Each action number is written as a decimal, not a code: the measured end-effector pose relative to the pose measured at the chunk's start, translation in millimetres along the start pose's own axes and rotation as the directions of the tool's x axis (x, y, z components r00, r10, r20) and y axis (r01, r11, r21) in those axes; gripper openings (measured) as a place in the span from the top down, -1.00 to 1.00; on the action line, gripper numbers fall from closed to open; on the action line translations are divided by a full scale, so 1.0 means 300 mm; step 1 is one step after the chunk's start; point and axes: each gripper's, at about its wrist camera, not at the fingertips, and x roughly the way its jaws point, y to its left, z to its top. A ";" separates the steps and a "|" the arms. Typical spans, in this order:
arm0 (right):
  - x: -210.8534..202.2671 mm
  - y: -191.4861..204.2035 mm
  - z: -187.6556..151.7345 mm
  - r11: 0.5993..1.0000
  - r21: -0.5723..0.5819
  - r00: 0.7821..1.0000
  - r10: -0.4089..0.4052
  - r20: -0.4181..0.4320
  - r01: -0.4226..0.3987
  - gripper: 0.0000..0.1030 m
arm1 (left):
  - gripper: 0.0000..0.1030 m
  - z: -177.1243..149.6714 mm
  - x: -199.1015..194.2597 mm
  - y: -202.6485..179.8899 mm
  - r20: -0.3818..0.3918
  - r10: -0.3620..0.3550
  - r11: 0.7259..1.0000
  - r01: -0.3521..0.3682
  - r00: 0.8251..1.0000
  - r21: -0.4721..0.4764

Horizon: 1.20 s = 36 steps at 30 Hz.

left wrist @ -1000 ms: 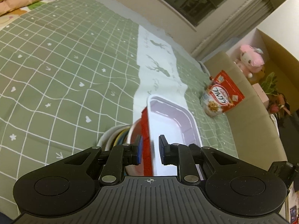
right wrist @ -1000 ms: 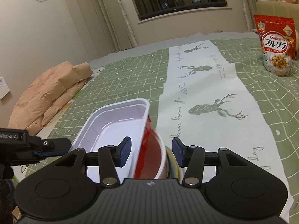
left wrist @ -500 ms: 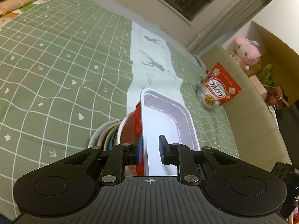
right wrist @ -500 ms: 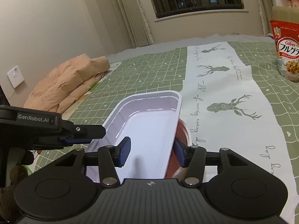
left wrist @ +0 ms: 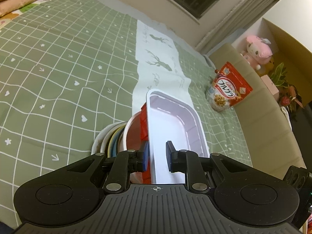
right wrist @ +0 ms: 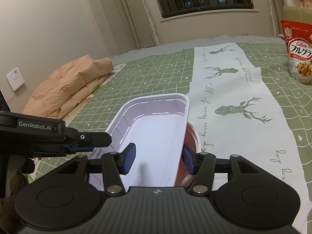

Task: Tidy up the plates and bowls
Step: 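Lower the tray onto the white bowl atop the stack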

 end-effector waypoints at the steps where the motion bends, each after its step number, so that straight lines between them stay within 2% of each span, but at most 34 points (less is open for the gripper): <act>1: -0.001 0.000 -0.001 1.000 0.000 1.000 -0.001 0.000 0.001 -0.03 | 0.58 -0.001 0.000 0.000 0.000 -0.001 1.000 0.001 1.000 0.000; 12: -0.032 -0.007 -0.005 1.000 0.008 1.000 -0.005 0.026 0.005 -0.03 | 0.58 -0.007 -0.050 0.010 0.038 -0.008 1.000 0.008 0.999 -0.013; 20: -0.037 0.001 0.002 1.000 0.000 0.999 -0.023 0.047 0.023 -0.08 | 0.57 -0.002 -0.029 -0.017 0.036 0.000 1.000 0.000 0.999 0.006; 36: -0.005 0.014 0.004 1.000 -0.002 0.999 -0.002 0.033 0.002 -0.08 | 0.57 -0.003 -0.028 -0.004 0.046 0.026 1.000 -0.025 0.999 -0.013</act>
